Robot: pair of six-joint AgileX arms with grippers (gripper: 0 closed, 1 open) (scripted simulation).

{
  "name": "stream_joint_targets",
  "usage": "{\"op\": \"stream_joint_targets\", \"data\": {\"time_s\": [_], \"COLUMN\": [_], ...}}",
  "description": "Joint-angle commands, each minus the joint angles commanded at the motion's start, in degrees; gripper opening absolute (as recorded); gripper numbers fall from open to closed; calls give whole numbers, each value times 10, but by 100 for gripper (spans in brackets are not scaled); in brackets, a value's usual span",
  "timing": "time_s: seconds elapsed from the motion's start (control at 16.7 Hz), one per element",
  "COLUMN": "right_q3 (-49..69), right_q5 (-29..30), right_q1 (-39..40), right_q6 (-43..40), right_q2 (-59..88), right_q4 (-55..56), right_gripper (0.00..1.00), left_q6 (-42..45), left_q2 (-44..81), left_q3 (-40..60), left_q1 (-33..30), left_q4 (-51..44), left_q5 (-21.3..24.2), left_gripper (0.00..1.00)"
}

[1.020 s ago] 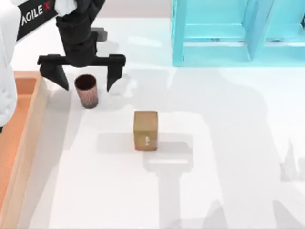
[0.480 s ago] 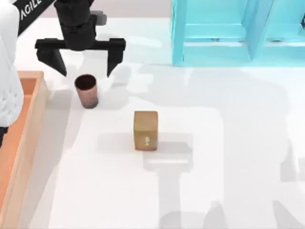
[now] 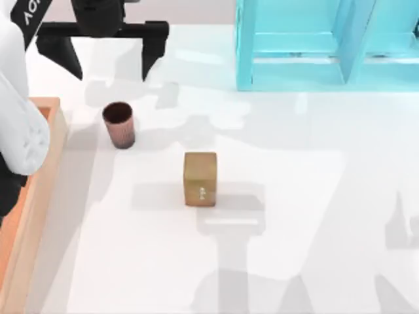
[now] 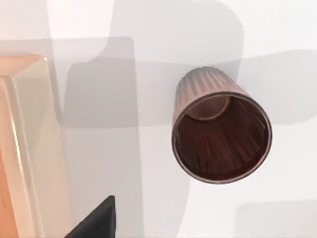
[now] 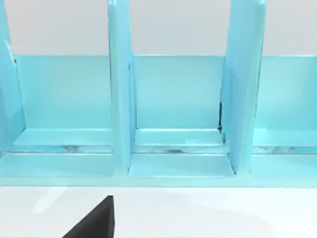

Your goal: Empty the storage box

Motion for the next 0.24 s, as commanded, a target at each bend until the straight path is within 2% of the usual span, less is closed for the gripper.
{"op": "stream_joint_targets", "data": {"time_s": [0.24], "right_q3": [0], "right_q5": [0], "right_q1": [0], "right_q6": [0], "right_q2": [0], "right_q4": [0], "right_gripper": [100], "left_q6": [0], "left_q2": [12], "left_q3": [44], "left_q1": [3], "left_q4": [-38], "left_q5": [0], "left_gripper": [100]}}
